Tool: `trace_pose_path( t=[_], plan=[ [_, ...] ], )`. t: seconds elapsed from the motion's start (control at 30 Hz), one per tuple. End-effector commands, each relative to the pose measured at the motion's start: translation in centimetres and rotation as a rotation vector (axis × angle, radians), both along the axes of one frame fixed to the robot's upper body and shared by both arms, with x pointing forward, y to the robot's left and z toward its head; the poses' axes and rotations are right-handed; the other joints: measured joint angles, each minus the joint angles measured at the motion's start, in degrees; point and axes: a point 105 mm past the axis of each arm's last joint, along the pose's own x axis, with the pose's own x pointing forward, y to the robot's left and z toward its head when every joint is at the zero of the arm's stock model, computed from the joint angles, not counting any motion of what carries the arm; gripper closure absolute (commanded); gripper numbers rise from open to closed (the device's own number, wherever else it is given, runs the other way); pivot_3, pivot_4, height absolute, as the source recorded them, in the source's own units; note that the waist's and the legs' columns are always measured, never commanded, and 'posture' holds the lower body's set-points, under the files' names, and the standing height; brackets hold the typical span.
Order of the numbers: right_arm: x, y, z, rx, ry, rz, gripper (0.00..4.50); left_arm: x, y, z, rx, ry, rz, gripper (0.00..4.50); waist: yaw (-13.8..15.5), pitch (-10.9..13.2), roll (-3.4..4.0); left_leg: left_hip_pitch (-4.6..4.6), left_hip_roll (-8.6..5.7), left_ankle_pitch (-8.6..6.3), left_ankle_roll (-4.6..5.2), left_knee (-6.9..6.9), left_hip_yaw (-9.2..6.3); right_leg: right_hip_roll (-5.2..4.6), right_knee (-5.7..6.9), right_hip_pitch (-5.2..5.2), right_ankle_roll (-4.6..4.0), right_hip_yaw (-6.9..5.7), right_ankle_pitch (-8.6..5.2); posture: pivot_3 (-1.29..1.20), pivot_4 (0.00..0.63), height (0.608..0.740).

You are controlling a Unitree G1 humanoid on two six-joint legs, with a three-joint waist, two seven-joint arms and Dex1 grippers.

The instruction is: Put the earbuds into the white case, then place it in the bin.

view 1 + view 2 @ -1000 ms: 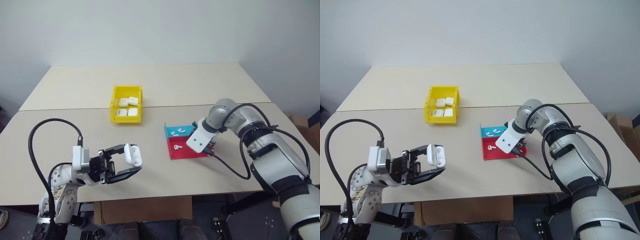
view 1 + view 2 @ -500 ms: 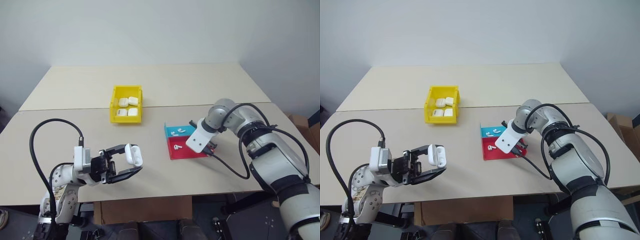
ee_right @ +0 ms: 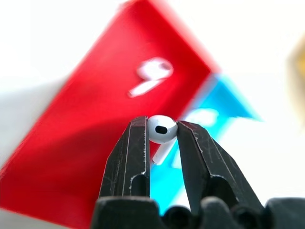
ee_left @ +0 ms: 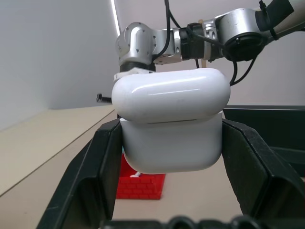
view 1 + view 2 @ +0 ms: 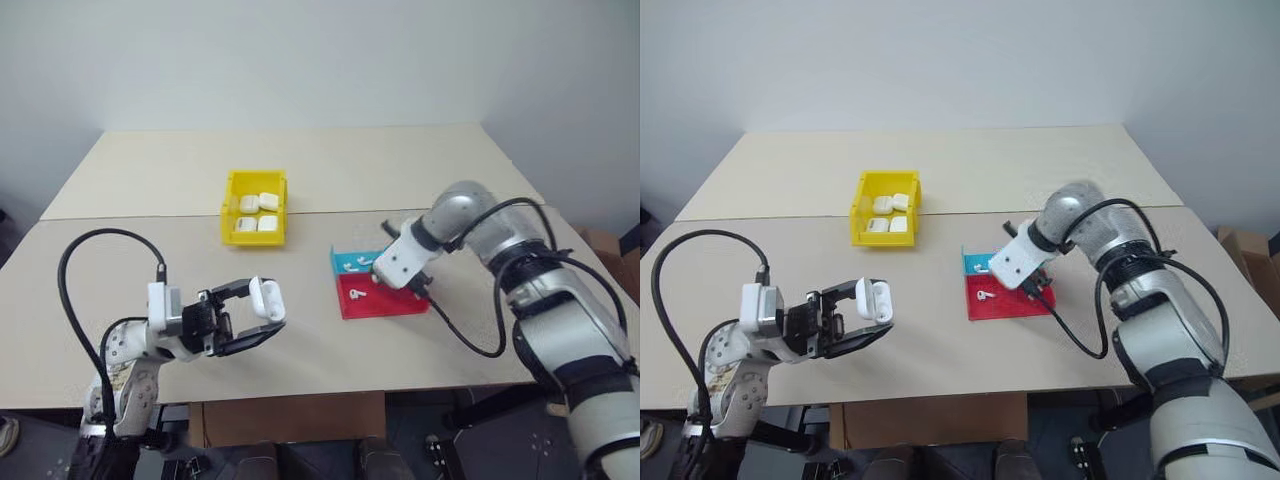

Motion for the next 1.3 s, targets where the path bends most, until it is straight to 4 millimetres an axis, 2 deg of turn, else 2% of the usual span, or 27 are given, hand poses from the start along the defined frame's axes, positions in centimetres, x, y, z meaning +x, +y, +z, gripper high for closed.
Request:
trace_pose_path(
  t=[0.03, 0.17, 0.27, 0.37, 0.5, 0.73, 0.93, 1.3],
  plan=[
    [-3.1, -0.2, 6.5, 0.401, -0.002, -0.043, 3.52, 0.2, -0.8, 2.5, -0.071, -0.036, -0.057, 1.66, 0.57, 0.01, 0.00, -0.03, -0.01, 0.00, 0.00, 0.00, 0.02, -0.01, 0.00, -0.01, 0.00, 0.01, 0.00, 0.00, 0.150, 0.740],
    [-6.5, -0.6, 9.4, 0.734, 0.021, -0.056, 3.52, 0.1, -1.7, 3.8, -0.132, -0.003, -0.149, 1.66, 0.60, 0.02, 0.00, -0.07, -0.01, -0.01, 0.00, -0.01, -0.04, 0.01, -0.02, -0.01, 0.01, -0.05, -0.01, 0.00, 0.150, 0.740],
    [-8.7, -0.7, 10.4, 0.960, 0.068, -0.042, 3.52, 0.5, -3.1, 4.0, -0.138, 0.030, -0.233, 1.66, 0.48, 0.02, -0.02, -0.05, -0.01, -0.01, 0.00, 0.00, -0.05, 0.01, -0.02, 0.03, 0.04, -0.05, -0.02, 0.00, 0.150, 0.740],
    [-9.8, -0.3, 10.9, 1.069, 0.068, -0.026, 3.52, 1.3, -4.1, 3.7, -0.123, 0.052, -0.269, 1.66, 0.23, 0.03, -0.03, 0.04, -0.01, 0.00, -0.01, 0.02, -0.04, 0.07, -0.01, 0.09, 0.15, -0.01, -0.08, 0.00, 0.150, 0.740],
    [-11.0, 0.9, 12.6, 1.207, 0.109, 0.053, 3.52, 1.8, -5.2, 3.8, -0.117, 0.039, -0.343, 1.66, -0.13, 0.03, -0.03, 0.07, 0.03, 0.00, 0.00, 0.03, -0.07, 0.20, 0.00, 0.08, 0.26, 0.07, -0.13, 0.00, 0.150, 0.740],
    [-12.6, 2.8, 12.7, 1.244, 0.171, 0.203, 3.52, 1.8, -6.3, 4.2, -0.139, 0.011, -0.400, 1.66, 0.24, 0.03, -0.03, -0.07, 0.04, 0.00, 0.01, 0.01, -0.10, 0.21, -0.12, 0.02, 0.13, 0.06, -0.05, 0.00, 0.150, 0.740],
    [-12.2, 4.1, 11.3, 1.182, 0.252, 0.214, 3.52, 1.3, -6.6, 4.0, -0.139, -0.014, -0.412, 1.66, 0.28, 0.03, -0.03, -0.05, 0.05, 0.00, 0.01, 0.01, -0.10, 0.21, -0.10, 0.02, 0.13, 0.05, -0.05, 0.00, 0.150, 0.740],
    [-11.7, 4.8, 9.5, 1.138, 0.314, 0.190, 3.52, 0.8, -6.3, 4.2, -0.116, -0.073, -0.401, 1.66, 0.32, 0.03, -0.03, -0.07, 0.05, 0.00, 0.01, 0.01, -0.11, 0.21, -0.12, 0.00, 0.13, 0.05, -0.05, 0.00, 0.150, 0.740]
  ],
)
